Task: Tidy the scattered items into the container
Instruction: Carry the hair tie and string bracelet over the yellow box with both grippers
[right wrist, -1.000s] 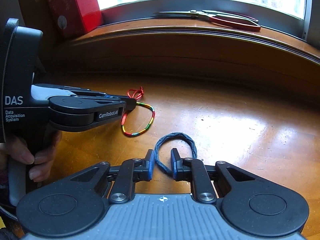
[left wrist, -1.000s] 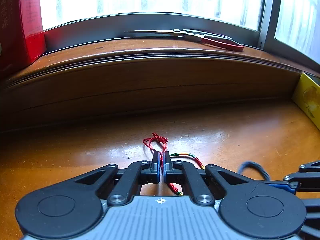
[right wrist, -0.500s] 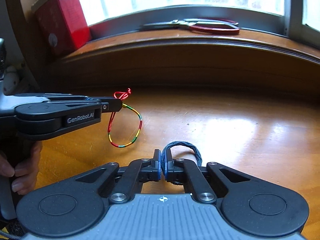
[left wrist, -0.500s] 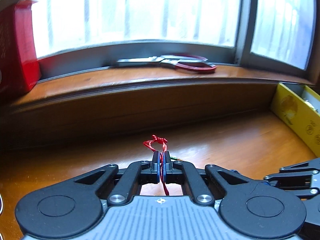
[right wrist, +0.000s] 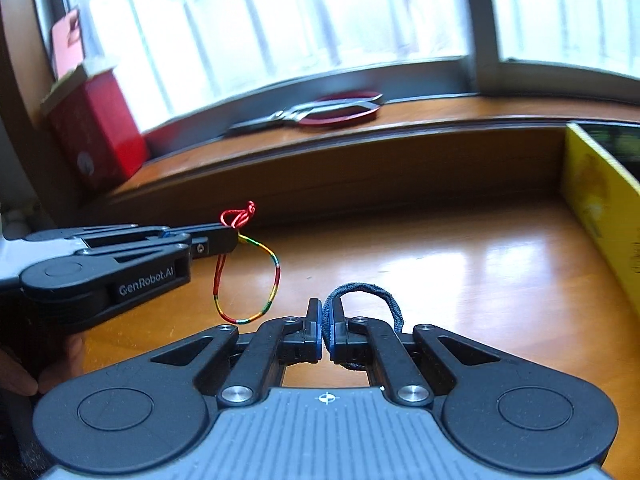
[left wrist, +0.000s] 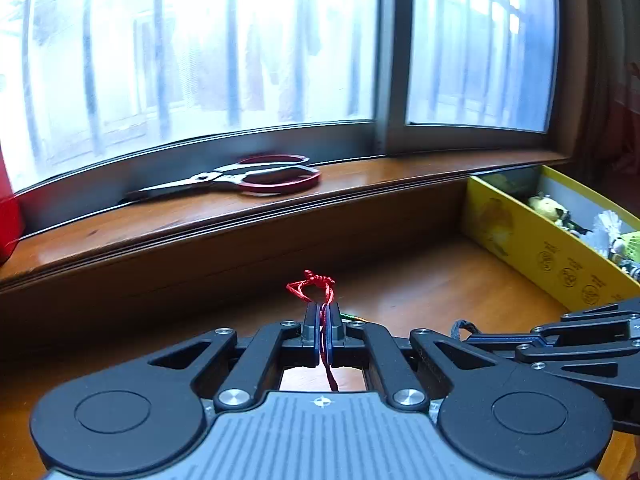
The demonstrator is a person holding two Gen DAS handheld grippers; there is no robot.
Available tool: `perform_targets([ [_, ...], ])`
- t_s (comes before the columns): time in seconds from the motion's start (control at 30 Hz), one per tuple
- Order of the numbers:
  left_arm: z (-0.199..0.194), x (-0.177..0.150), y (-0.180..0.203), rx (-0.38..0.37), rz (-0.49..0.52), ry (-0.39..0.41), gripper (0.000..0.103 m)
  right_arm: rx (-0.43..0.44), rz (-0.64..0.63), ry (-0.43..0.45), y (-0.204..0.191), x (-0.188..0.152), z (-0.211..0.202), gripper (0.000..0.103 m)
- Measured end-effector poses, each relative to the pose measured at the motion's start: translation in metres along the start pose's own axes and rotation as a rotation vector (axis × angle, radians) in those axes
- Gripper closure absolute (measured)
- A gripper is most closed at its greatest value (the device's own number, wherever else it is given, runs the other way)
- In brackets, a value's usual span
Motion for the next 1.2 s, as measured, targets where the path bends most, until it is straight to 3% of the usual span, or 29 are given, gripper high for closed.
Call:
perform_targets([
  [0.43,0.011,0.05,0.095,-0.125,0.113,0.083,0.1,-0.088,0.091,0.096,0.066,0.01,-0.06,0.097],
  [0.83,0.025,0.115,0.194,-0.233,0.207,0.2,0.1,-0.163,0.14,0.213,0.127,0.032,-0.114,0.097],
  [1.2,0.064,0.153,0.292,-0.326,0.253,0.22,0.1,-0.264,0.195,0.299,0.207,0.05,-0.158,0.097],
])
Point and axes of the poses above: each gripper's, at about its wrist camera, not at the fingertips, and z roughly the way its jaws point, y to its right, x to its top, the point moved 5 cm from there along z, roughly the way its jaws point, and after that the axes turned 8 degrees about z, right-handed, at the moved point
